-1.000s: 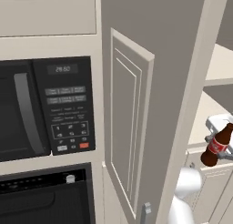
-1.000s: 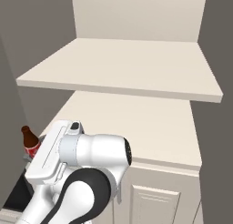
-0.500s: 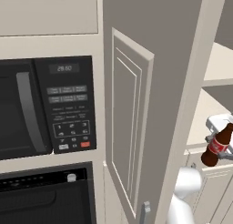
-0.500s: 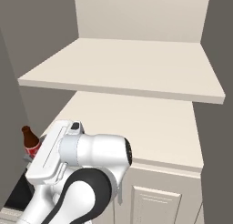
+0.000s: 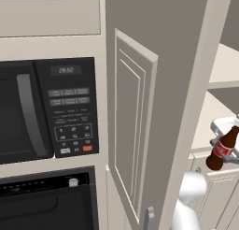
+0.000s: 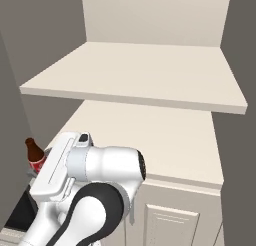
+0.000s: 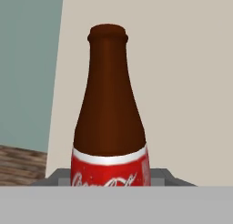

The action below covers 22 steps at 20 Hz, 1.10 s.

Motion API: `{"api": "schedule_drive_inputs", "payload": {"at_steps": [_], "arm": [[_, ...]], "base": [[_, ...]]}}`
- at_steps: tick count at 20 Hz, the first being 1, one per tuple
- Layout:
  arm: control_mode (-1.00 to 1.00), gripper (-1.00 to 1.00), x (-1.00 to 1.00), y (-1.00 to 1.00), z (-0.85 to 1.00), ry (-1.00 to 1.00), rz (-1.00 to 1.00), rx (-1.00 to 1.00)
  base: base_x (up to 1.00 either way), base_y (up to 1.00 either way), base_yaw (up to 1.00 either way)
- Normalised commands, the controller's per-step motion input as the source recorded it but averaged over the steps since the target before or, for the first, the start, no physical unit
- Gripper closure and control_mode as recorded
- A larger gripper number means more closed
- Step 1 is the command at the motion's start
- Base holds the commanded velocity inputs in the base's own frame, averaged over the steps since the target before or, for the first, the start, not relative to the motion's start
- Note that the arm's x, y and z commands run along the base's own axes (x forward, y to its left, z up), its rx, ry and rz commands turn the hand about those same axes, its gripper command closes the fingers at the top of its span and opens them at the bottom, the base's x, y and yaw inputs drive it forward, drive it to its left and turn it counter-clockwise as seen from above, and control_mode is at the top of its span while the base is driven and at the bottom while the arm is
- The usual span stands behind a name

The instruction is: Pick the bottled drink from the counter and place it in the open cabinet.

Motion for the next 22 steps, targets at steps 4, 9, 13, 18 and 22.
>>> {"api": "schedule_drive_inputs", "payload": {"at_steps": [4,9,13,18,22], "arm": [[-1.0,1.0,0.14,0.0,-0.04,0.0,0.0,0.0],[-1.0,1.0,0.14,0.0,-0.01,0.0,0.0,0.0],[-1.0,1.0,0.06,0.0,0.0,0.0,0.0,0.0],[-1.0,1.0,0.0,0.0,0.19,0.0,0.0,0.0],[-1.0,1.0,0.0,0.0,0.39,0.0,0.0,0.0]], "base": [[0.0,0.0,0.0],[0.0,0.0,0.0],[0.0,0.0,0.0],[0.0,0.0,0.0],[0.0,0.0,0.0]]}}
